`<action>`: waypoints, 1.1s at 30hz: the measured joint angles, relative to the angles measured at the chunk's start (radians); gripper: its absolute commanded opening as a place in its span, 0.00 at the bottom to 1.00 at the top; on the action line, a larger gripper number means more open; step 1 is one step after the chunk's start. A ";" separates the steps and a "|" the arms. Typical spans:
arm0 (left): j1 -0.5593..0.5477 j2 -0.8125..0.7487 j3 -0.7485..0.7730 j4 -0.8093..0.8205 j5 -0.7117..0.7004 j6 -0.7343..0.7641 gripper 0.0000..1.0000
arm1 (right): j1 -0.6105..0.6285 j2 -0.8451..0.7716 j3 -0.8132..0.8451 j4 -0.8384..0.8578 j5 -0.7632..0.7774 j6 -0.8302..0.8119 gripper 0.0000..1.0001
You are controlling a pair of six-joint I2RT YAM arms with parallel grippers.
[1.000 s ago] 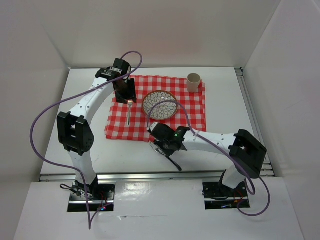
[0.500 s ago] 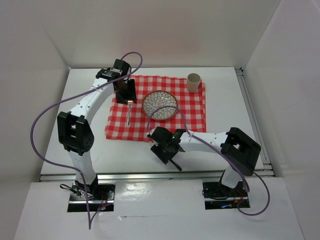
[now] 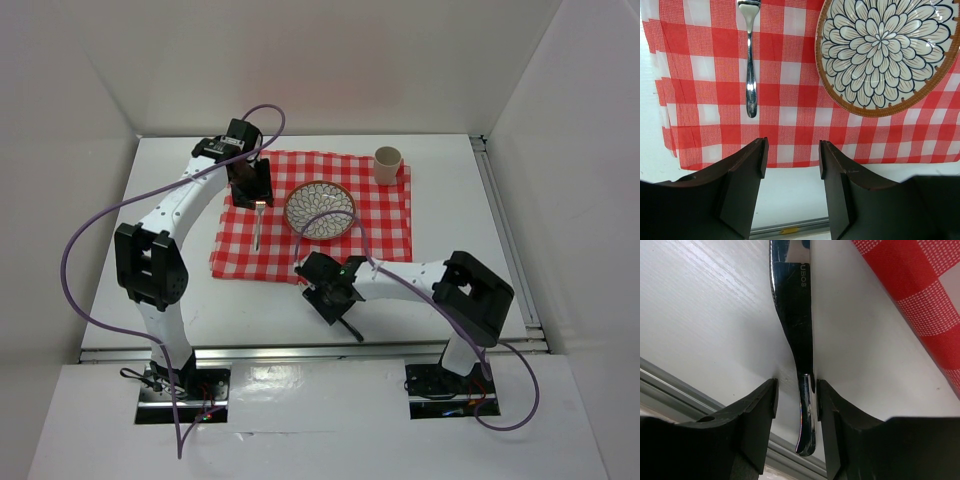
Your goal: Set the dinner table for one person
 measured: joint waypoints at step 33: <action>0.000 0.000 -0.015 0.015 -0.003 -0.002 0.61 | 0.026 -0.046 0.073 0.010 0.103 -0.170 0.00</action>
